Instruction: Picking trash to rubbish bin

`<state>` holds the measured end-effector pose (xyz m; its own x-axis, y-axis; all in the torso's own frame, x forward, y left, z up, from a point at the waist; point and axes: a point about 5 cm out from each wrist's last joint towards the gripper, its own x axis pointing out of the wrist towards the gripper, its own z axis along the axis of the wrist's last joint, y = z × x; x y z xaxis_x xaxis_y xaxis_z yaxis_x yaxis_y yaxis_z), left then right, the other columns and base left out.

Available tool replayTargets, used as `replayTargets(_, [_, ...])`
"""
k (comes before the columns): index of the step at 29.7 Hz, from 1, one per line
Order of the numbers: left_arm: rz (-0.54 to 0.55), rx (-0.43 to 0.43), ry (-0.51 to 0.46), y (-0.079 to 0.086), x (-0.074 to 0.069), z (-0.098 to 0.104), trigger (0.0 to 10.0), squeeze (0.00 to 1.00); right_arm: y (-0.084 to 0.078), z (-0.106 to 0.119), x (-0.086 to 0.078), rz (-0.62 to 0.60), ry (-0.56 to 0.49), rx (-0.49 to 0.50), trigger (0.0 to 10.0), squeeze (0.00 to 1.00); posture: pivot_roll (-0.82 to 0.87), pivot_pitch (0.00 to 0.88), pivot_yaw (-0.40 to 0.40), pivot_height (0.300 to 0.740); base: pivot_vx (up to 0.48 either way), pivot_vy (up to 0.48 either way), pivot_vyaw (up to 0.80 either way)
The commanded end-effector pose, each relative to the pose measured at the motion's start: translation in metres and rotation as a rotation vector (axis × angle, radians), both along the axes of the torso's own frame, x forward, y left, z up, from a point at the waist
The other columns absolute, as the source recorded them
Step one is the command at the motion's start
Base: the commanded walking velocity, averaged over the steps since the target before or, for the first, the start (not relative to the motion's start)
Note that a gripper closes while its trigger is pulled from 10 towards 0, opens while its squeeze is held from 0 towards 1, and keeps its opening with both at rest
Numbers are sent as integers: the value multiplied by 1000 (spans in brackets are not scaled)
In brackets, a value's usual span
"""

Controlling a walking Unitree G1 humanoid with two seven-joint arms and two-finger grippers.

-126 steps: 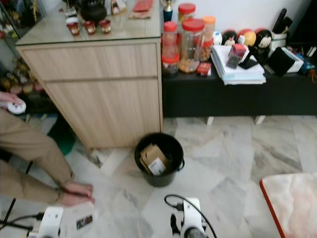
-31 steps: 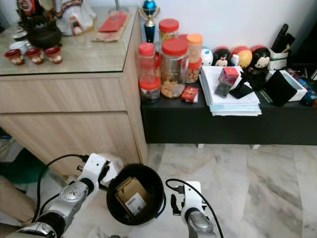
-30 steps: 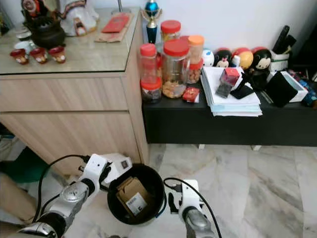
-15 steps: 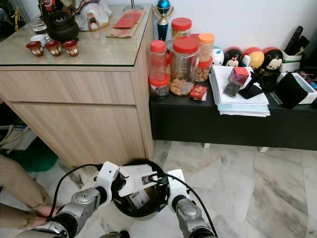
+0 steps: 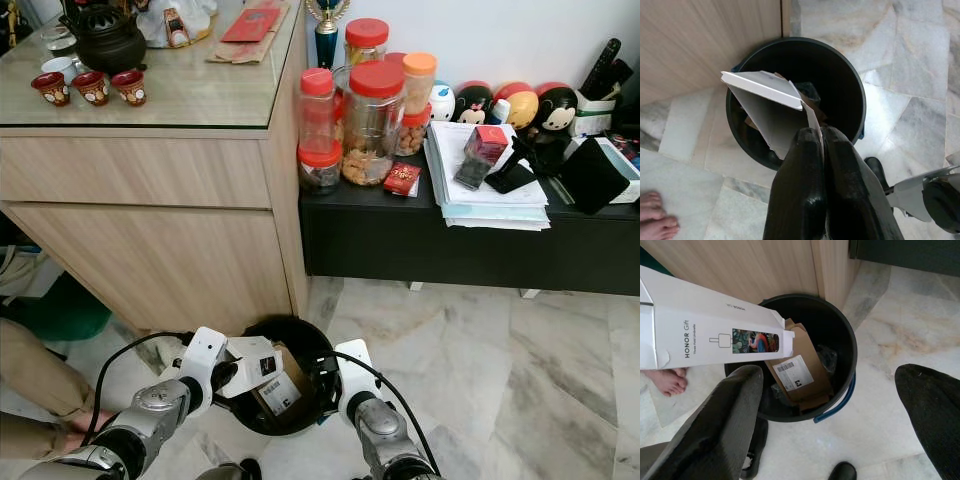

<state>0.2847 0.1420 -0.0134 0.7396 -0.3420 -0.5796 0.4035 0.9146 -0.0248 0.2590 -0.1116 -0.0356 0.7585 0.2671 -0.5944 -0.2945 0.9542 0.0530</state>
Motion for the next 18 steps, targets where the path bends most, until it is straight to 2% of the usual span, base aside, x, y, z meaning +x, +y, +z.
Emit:
replayTargets(1, [-7, 34, 32, 4, -8, -8, 10000, 1000, 2, -2, -3, 5, 8, 6, 10000, 0, 121, 154, 27, 728, 0, 0, 0])
replayTargets(4, [-11, 65, 14, 6, -7, -7, 10000, 1000, 1, -3, -4, 3, 11, 5, 10000, 0, 120, 154, 26, 728, 0, 0, 0])
replayTargets(13, [-8, 38, 20, 5, -7, -7, 10000, 1000, 0, -6, -8, -2, 26, 3, 10000, 0, 122, 157, 24, 728, 0, 0, 0])
replayTargets(18, [-5, 71, 1, 10, -6, -5, 10000, 1000, 0, -7, -9, -7, 32, 3, 10000, 0, 121, 154, 27, 728, 0, 0, 0])
